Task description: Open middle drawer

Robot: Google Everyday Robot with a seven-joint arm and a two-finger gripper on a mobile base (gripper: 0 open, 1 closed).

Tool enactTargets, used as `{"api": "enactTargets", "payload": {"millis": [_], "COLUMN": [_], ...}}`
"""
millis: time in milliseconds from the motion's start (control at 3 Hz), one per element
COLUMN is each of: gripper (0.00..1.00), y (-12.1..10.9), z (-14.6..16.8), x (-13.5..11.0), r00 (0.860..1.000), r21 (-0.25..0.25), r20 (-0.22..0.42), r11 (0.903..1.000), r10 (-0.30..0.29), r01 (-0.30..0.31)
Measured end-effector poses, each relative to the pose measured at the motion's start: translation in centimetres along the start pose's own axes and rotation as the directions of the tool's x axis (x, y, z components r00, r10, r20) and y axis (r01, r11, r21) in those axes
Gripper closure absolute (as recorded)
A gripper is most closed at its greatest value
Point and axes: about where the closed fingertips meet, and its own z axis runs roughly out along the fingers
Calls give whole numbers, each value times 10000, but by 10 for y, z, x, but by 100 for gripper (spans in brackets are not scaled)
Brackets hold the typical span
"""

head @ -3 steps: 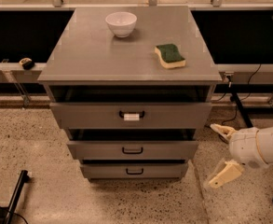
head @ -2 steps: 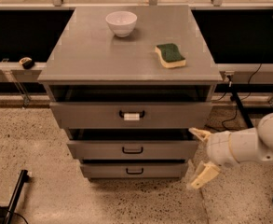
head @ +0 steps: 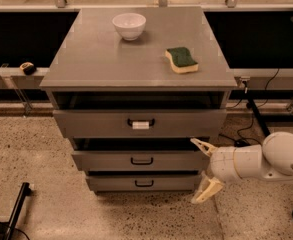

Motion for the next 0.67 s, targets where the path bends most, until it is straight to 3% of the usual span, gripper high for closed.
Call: {"api": "enactTargets", "payload": {"millis": [333, 667], "gripper": [0, 0], "y": [11, 11], "z": [53, 53], "x": [38, 38], "r00": [9977, 9977], "r21": [-219, -219], "r20": [415, 412], "r11": [9983, 9983], "r10": [543, 542], "r01": [-534, -533]}}
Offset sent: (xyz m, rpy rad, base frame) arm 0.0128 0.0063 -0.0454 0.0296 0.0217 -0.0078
